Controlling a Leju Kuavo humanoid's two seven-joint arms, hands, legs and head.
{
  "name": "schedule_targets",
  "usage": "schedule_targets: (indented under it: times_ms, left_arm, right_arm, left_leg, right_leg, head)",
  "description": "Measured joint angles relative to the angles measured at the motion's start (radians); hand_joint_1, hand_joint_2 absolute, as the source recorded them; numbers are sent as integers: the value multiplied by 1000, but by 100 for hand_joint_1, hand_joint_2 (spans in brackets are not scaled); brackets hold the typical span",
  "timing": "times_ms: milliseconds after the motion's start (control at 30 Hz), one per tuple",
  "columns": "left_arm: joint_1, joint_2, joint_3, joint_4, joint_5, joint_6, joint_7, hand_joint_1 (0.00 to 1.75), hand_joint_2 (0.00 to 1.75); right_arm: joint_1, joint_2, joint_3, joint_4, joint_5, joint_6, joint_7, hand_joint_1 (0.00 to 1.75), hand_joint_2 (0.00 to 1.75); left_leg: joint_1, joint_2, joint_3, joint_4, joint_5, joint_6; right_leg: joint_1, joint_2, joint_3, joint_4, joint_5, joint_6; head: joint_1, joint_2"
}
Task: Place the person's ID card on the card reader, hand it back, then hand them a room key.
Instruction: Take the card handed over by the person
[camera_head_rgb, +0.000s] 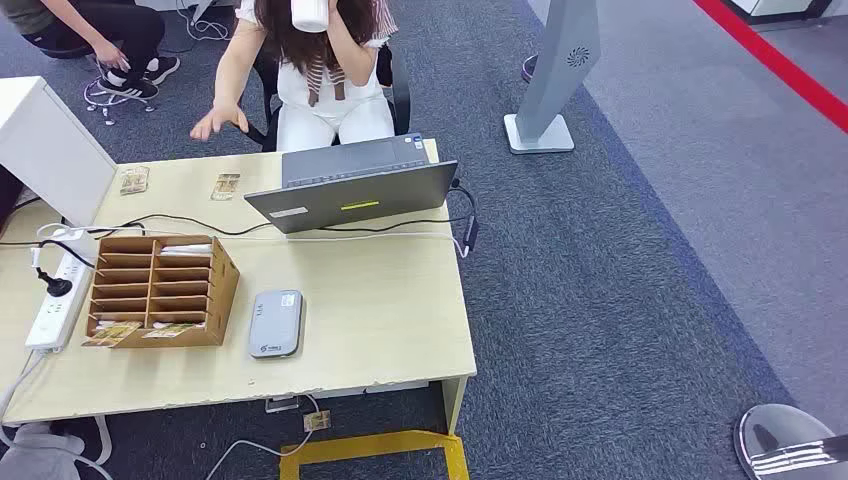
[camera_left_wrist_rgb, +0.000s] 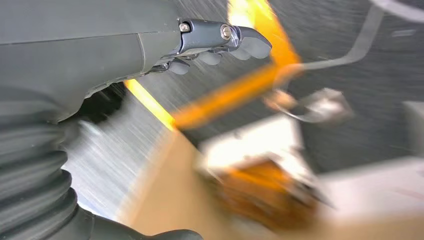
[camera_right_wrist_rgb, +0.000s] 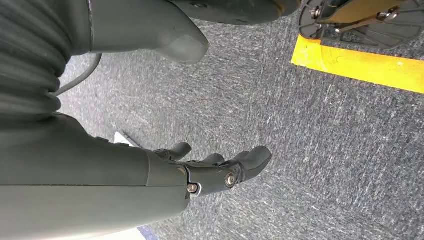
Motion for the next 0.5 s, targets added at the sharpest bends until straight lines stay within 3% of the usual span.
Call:
schedule_targets:
  times_ms: [133,267,367,433,500]
  left_arm:
    - [2,-22,110,-101,45,-115,15,0,175]
    - [9,-90,200,-367,75,-196,86,0,175]
    - [17,-127,214,-538,98,-186,96,0,175]
    - [36,-146,191,-647,106,-160,39,0,175]
    - [77,-163,121,-788,86,-69,-52,0,175]
  right_arm:
    - [0,0,0,0,0,-6,2,0,175]
    - [1,5,-5,0,-9,-25,-5,0,175]
    - [2,7,-10,0,-11,-31,-8,0,175]
    - [3,8,-13,0,-14,-33,-10,0,175]
    - [4,10,-20,0,-16,-37,-12,0,175]
  left_leg:
    - [0,0,0,0,0,0]
    - [0,0,0,0,0,0]
    - [0,0,0,0,0,0]
    - [0,0,0,0,0,0]
    - [1,0,0,0,0,0]
  right_leg:
    - [0,0,0,0,0,0]
    - [0,0,0,0,0,0]
    - [0,0,0,0,0,0]
    - [0,0,0,0,0,0]
    - [1,1,-1,0,0,0]
  head:
    - [0,0]
    - [0,0]
    - [0,0]
    - [1,0]
    - [0,0]
